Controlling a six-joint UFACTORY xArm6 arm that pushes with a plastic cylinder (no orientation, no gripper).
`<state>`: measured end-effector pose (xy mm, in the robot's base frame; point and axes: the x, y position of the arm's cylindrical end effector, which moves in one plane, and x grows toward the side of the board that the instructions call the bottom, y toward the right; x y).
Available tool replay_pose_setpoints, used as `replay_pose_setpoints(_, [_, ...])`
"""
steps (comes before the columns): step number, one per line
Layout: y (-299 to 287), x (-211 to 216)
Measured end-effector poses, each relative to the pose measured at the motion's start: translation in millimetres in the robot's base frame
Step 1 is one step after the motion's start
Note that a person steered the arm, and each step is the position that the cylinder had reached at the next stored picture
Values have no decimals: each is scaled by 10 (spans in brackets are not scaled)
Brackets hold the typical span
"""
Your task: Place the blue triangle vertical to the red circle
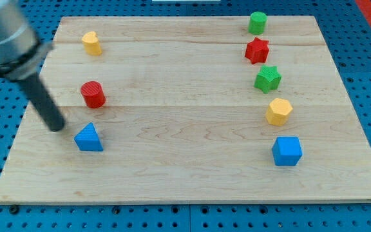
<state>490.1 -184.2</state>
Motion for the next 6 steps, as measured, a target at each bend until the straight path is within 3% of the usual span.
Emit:
replay_pose_setpoints(1, [944, 177])
replay_pose_setpoints(2, [1219, 279])
replay_pose_setpoints(5, [-443, 358])
replay_pose_setpoints(6, [156, 472])
